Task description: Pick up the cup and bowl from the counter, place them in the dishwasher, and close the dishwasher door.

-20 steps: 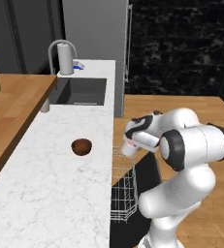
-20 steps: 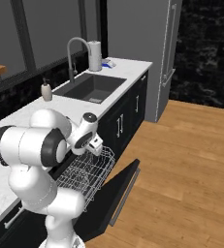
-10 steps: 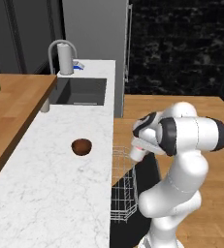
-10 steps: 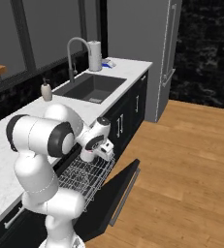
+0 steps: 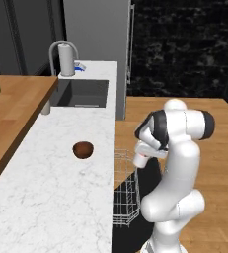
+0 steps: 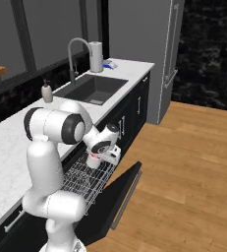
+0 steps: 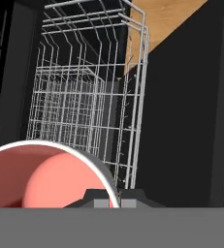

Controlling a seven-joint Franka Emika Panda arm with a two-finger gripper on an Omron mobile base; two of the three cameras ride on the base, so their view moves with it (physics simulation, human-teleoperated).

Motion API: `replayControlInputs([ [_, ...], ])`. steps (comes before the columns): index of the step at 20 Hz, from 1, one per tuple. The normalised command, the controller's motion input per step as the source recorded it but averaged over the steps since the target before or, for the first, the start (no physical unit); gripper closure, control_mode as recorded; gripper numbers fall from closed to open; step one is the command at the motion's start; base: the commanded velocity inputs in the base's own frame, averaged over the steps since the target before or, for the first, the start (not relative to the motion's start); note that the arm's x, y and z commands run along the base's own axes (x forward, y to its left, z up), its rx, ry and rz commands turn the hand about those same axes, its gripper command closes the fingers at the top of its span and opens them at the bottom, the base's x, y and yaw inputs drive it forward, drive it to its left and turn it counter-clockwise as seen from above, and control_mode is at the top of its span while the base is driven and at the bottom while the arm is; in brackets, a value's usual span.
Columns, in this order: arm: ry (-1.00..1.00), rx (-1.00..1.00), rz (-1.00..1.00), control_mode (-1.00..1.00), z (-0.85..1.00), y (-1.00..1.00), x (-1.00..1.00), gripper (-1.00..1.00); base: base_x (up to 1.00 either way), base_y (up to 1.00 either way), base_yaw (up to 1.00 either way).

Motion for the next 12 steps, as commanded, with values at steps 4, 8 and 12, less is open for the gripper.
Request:
replayControlInputs([
  [4,-0.09,0.0,0.0,-1.0,-0.39,0.0,0.4,1.0,0.0,0.0,0.0],
  [8,-0.01,0.0,0.0,-1.0,-0.58,0.1,0.36,1.0,0.0,0.0,0.0],
  [12,0.0,0.0,0.0,-1.0,-0.62,0.13,0.31,1.0,0.0,0.0,0.0],
])
